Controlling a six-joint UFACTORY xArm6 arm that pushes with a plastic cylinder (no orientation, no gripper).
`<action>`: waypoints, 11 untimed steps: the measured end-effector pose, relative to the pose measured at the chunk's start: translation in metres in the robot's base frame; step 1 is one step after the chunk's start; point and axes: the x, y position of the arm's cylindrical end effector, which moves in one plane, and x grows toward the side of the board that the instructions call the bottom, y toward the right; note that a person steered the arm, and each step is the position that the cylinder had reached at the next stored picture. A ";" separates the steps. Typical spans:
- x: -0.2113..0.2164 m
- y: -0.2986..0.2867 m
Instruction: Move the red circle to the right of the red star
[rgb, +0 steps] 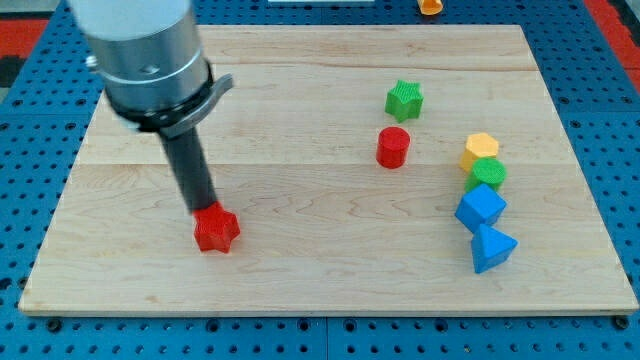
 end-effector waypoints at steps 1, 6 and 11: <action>0.008 0.018; -0.104 0.269; -0.094 0.123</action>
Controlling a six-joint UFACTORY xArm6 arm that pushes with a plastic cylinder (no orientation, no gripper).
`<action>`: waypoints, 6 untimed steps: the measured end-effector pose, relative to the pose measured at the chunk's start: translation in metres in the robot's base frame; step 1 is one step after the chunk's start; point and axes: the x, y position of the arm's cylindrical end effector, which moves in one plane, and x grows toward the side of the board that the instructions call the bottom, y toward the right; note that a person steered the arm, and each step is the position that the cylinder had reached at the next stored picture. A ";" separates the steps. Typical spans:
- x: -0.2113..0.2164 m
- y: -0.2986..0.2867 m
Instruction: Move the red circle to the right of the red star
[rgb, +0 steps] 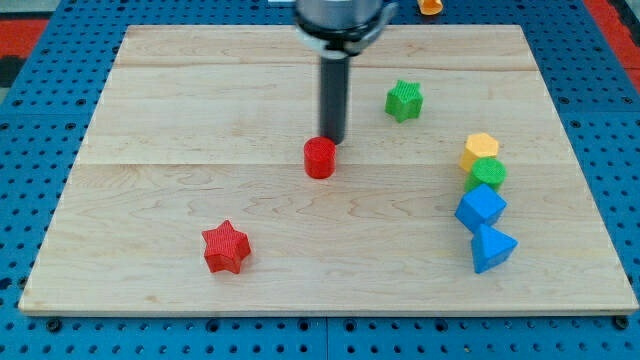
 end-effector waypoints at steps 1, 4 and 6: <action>0.069 -0.030; 0.074 -0.046; 0.093 -0.046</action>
